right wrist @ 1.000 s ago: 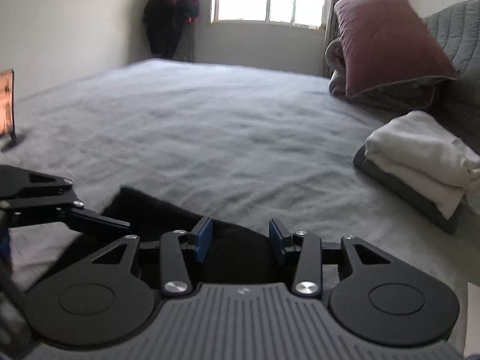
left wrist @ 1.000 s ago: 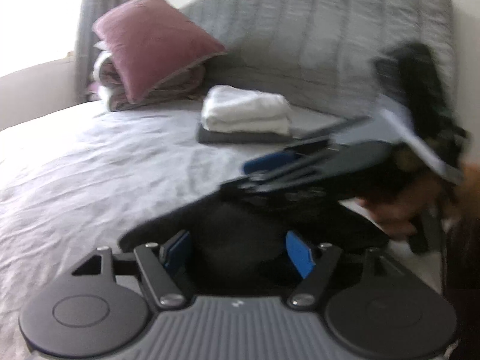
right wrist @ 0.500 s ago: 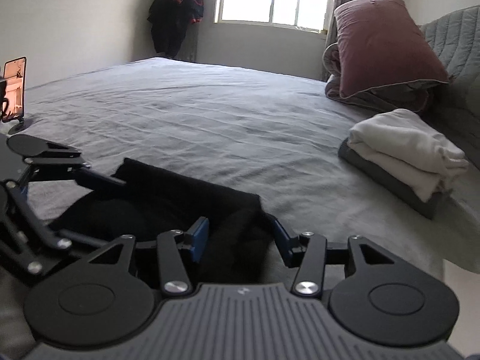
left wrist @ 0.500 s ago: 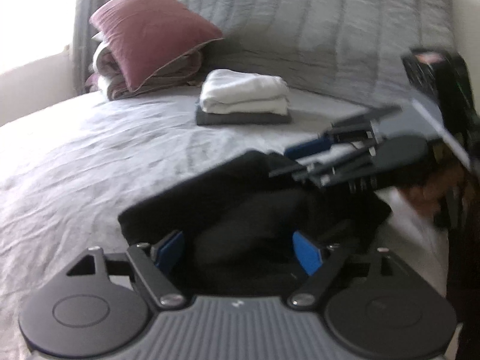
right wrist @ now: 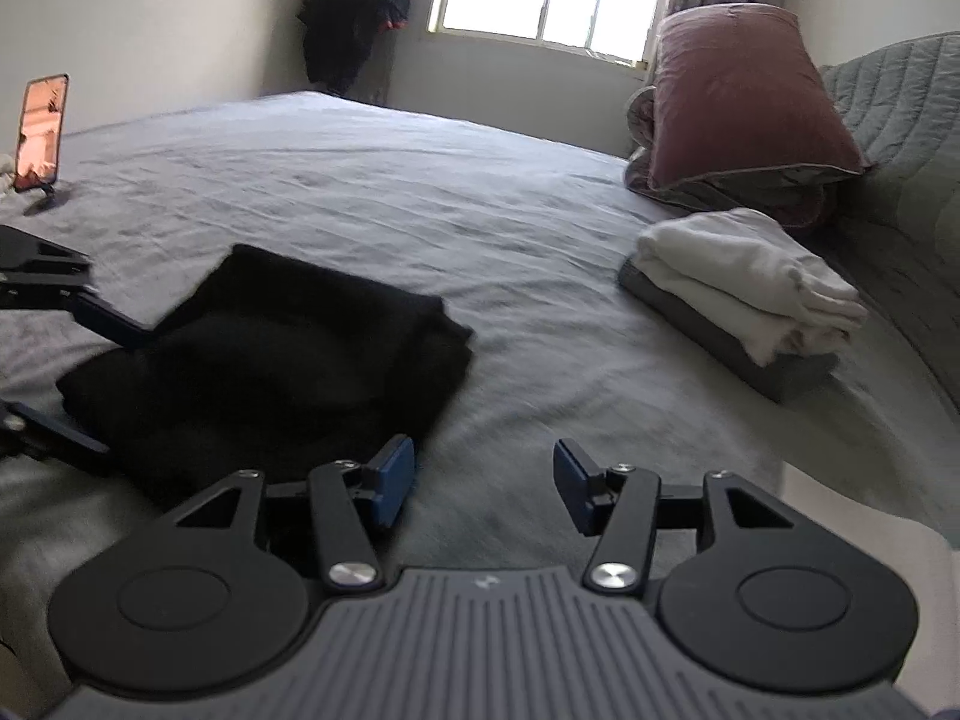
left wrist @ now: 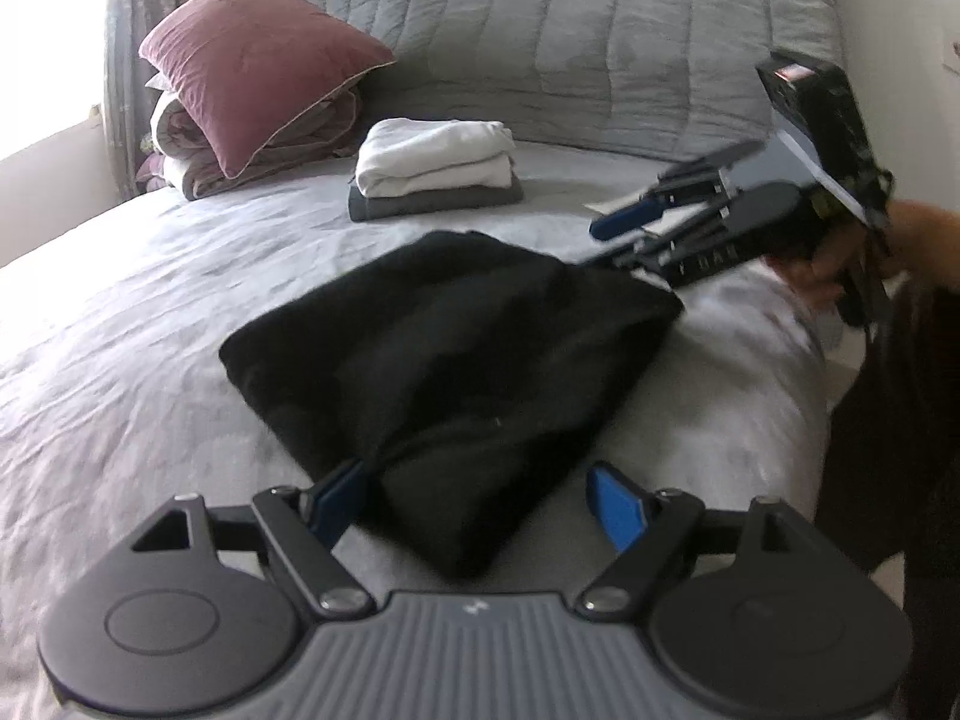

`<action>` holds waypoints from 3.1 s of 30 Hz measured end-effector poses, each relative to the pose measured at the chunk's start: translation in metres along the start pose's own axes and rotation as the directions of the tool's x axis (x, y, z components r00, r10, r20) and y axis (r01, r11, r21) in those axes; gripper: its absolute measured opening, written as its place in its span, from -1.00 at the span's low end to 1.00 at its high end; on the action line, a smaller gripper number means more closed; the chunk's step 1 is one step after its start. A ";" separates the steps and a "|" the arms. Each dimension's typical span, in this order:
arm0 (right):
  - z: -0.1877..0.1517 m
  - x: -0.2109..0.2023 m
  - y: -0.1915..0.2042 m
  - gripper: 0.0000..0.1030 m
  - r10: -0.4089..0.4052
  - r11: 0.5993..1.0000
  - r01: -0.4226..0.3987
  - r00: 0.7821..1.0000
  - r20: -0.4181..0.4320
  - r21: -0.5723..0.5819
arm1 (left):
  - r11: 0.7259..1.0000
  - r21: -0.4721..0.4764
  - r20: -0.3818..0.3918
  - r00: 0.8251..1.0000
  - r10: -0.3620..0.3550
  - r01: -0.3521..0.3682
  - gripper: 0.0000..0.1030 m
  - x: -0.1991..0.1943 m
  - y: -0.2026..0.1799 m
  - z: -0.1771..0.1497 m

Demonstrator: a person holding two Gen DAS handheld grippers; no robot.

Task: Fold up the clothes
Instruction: 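Lay the folded shirt down and open both grippers, then grasp the folded black shirt bundle with the left gripper while the right gripper grasps it, then carry the black bundle with both grippers toward the white clothes stack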

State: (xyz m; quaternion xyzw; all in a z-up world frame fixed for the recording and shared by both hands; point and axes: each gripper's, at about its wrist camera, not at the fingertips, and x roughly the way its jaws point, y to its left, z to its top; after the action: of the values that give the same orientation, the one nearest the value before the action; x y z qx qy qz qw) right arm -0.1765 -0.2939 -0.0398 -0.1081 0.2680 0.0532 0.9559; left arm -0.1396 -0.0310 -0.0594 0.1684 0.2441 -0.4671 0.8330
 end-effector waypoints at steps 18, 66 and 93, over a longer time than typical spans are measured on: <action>0.041 0.012 -0.004 0.08 0.060 0.969 -0.085 0.992 0.113 0.231 | 0.994 -0.112 0.127 0.991 0.032 -0.018 0.58 0.014 0.033 0.050; 0.034 0.072 -0.037 0.28 0.381 0.724 -0.272 0.924 -0.038 0.634 | 0.667 -0.738 0.091 0.995 -0.052 0.102 0.25 0.047 0.113 0.011; 0.097 -0.004 -0.040 -0.51 0.047 0.848 -0.176 0.965 0.259 0.500 | 0.820 -0.572 0.227 0.963 0.148 0.009 -0.71 0.051 0.087 0.151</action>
State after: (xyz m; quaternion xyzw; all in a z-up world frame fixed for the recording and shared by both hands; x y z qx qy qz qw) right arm -0.1254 -0.3101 0.0501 0.1764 0.1624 0.0473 0.9697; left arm -0.0042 -0.0993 0.0411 -0.1411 0.2537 -0.3602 0.8866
